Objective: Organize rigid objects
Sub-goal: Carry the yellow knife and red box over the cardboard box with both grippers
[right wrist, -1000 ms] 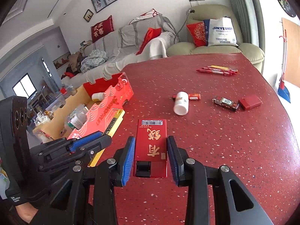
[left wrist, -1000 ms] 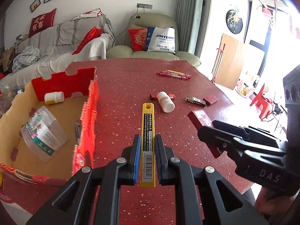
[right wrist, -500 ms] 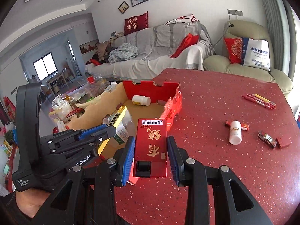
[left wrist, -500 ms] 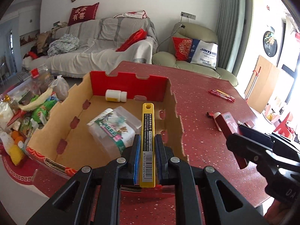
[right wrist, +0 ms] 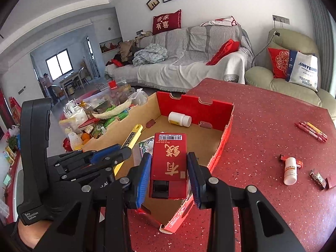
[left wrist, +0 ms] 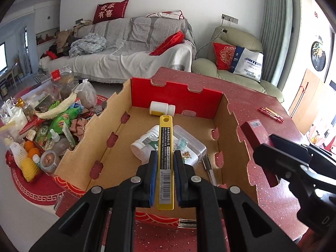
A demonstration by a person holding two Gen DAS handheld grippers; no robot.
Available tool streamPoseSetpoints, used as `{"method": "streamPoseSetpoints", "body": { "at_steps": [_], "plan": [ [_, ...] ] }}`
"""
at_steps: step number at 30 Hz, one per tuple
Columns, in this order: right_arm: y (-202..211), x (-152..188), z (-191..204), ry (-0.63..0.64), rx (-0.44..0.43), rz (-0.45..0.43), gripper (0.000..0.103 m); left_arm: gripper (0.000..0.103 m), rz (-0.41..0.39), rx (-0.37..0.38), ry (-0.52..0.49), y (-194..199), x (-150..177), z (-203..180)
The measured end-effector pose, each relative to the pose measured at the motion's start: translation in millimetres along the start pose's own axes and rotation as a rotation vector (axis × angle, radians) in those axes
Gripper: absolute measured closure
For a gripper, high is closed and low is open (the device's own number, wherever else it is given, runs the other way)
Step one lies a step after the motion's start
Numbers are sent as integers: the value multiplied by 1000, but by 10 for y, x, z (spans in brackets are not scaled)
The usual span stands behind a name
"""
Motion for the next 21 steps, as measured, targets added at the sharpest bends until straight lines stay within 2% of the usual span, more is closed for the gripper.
{"method": "streamPoseSetpoints", "body": {
  "at_steps": [21],
  "plan": [
    [-372, -106, 43, 6, 20, 53, 67, 87, 52, -25, -21, -275, -96, 188]
  ]
}}
Point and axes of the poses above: each gripper's, at about its wrist camera, not at the fingertips, and y roughly against the way its jaws point, z to its left, x to its underside, the point moved 10 cm from there along -y, roughly the way its jaws point, and after that the axes turned 5 degrees about z, right-handed, at the moved point
